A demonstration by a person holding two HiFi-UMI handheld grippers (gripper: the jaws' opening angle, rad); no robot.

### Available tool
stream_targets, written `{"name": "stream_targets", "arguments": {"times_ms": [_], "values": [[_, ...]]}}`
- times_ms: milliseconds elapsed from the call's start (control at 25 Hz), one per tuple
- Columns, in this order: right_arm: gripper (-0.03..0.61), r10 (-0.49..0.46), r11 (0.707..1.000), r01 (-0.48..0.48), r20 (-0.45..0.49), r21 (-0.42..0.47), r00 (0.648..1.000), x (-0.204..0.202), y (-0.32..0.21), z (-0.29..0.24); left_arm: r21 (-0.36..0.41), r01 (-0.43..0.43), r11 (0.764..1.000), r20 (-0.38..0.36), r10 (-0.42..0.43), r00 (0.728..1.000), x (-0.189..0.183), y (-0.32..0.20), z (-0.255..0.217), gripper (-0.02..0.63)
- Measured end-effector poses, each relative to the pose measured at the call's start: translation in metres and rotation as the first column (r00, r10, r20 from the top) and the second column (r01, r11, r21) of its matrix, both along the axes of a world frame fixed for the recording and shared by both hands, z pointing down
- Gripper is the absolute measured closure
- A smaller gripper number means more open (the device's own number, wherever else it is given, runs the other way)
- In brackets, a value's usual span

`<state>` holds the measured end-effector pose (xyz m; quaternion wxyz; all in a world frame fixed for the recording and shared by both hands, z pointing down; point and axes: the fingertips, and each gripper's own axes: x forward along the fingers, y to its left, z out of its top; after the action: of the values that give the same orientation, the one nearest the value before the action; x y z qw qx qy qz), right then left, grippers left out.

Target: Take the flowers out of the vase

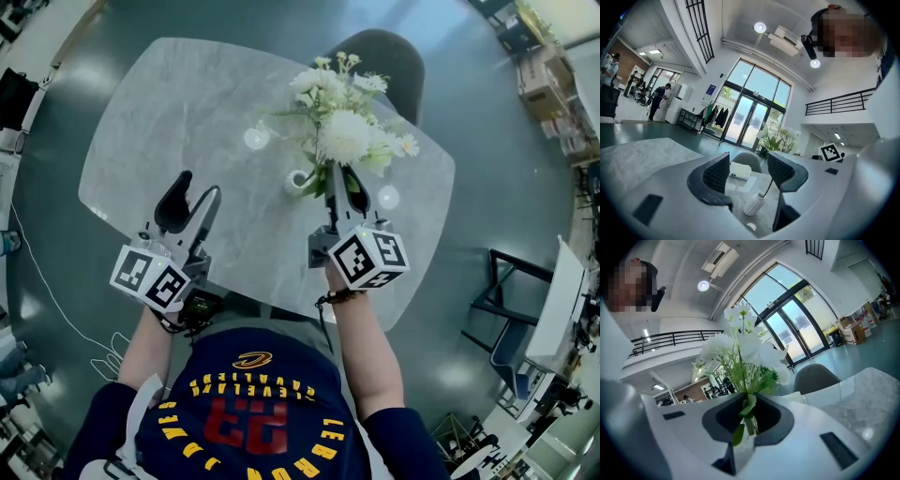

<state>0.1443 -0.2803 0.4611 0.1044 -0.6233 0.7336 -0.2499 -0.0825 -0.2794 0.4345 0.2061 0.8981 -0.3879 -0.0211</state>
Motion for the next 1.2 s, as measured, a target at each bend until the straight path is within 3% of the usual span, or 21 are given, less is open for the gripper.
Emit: {"name": "stream_targets", "arguments": {"times_ms": [360, 1000, 1200], "values": [[0.531, 0.056, 0.998, -0.059, 0.088, 0.034, 0.995, 0.017, 0.007, -0.015, 0.034, -0.032, 0.999, 0.011, 0.031, 0.999, 0.011, 0.003, -0.02, 0.356], [0.531, 0.092, 0.991, -0.101, 0.107, 0.087, 0.99, 0.028, 0.011, -0.037, 0.056, -0.03, 0.998, 0.005, 0.03, 1.0, 0.001, 0.0, -0.037, 0.356], [0.531, 0.109, 0.987, -0.117, 0.071, 0.109, 0.991, 0.047, 0.022, -0.055, 0.056, -0.044, 0.997, 0.001, 0.044, 0.999, 0.015, 0.005, -0.041, 0.356]]}}
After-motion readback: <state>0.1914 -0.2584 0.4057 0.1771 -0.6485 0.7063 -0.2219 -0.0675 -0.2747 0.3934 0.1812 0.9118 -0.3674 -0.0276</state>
